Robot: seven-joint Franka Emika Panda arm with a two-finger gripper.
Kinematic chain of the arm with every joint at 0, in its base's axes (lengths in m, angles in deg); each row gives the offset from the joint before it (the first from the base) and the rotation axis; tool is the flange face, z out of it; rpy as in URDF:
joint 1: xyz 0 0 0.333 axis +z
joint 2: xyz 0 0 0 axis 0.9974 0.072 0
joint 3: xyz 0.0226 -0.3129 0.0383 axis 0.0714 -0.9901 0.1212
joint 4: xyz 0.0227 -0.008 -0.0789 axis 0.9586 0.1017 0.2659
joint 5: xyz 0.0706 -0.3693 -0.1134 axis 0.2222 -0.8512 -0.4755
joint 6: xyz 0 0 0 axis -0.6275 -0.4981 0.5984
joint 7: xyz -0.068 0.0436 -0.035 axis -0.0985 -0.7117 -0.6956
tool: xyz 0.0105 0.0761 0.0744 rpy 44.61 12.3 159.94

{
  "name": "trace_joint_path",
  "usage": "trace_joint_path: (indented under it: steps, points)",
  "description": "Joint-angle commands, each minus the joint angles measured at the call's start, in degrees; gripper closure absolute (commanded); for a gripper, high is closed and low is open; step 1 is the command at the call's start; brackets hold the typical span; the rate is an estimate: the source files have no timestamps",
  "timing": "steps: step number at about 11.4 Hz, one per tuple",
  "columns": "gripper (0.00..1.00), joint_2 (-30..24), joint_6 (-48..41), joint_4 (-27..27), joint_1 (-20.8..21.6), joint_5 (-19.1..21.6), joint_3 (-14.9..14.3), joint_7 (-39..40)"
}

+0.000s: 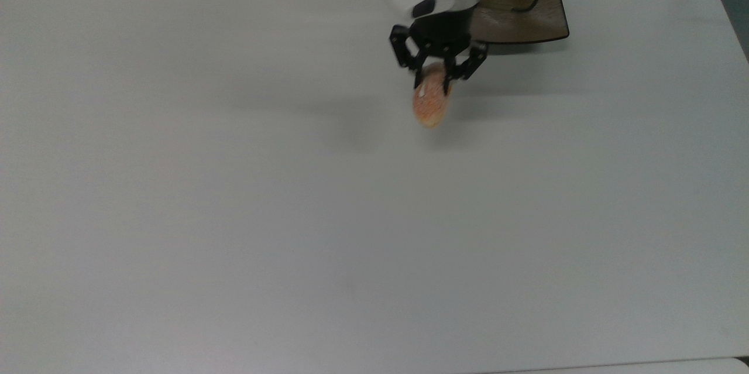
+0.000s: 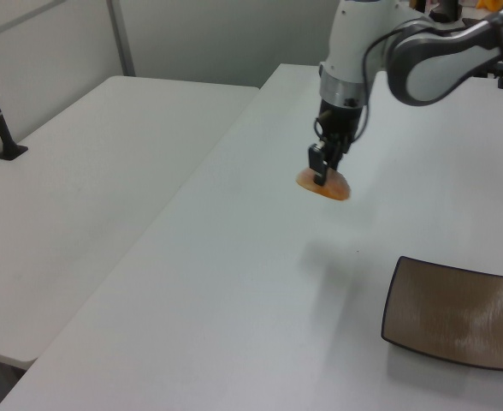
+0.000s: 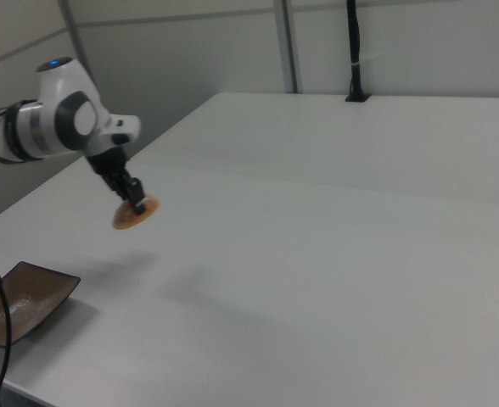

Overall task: Bread is placed on a ceramic plate
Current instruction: 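Lift the bread roll and carry it over the brown plate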

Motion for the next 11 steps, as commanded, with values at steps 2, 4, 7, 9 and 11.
trace_joint_path:
  steps: [2, 4, 7, 9, 11]
  points:
    - [0.58, -6.0, -7.1, 6.0, 0.3, 2.0, 9.0, -0.9]
    - [0.58, -6.4, -7.4, 8.8, 1.3, 3.1, 12.8, -1.1]
    - [0.58, -6.7, -8.0, 11.1, 3.1, 3.3, 17.1, -1.4]
    - [0.57, -6.6, -8.0, 12.8, 3.1, 3.3, 20.4, -2.4]
    - [0.57, -6.2, -7.9, 13.8, 3.3, 3.3, 22.5, -2.4]
